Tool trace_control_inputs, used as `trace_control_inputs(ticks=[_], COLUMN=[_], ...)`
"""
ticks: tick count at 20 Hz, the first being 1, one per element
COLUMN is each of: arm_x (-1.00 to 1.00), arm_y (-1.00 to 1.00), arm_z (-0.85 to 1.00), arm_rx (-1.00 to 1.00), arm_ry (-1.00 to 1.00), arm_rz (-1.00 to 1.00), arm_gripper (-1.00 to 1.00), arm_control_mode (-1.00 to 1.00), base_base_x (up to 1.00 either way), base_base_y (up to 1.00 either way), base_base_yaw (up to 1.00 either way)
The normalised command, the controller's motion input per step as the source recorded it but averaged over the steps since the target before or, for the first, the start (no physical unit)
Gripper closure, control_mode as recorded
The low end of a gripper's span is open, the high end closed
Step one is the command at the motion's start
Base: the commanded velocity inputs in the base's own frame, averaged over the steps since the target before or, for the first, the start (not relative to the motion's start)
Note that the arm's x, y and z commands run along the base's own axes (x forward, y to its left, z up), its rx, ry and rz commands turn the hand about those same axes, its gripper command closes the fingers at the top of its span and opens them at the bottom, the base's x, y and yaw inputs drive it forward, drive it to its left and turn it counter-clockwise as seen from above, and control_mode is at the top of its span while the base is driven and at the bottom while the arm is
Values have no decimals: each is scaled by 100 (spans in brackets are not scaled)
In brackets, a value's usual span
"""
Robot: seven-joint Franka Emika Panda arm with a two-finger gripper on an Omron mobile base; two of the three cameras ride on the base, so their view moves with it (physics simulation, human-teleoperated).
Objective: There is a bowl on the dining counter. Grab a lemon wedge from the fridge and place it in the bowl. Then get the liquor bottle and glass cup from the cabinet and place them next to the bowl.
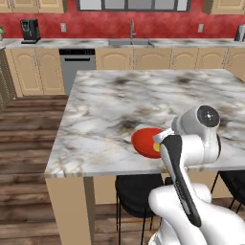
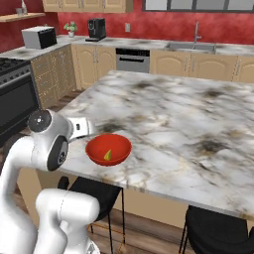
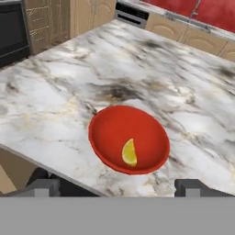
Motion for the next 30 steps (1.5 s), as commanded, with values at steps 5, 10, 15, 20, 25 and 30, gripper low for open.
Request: trace_control_inputs(ticks=[5,10,15,20,25,30], arm_x=[-86,-76,-73,-53,-29,0], arm_y=[40,25,1,2,9,0], arm_z=[39,13,0,0,-2,0], arm_rx=[0,0,0,0,0,0], arm_ry=[-9,-17,-34,-23,-4,0], arm_rz=[-6,-1,0,0,0,0], arm_gripper=[-100,-100,-100,-100,-100,-100], arm_control_mode=[-100,-100,-100,-100,100,100], base_base_x=[0,0,0,0,-17,-28], base_base_y=[0,0,0,0,23,86], base_base_yaw=[0,0,0,0,0,5])
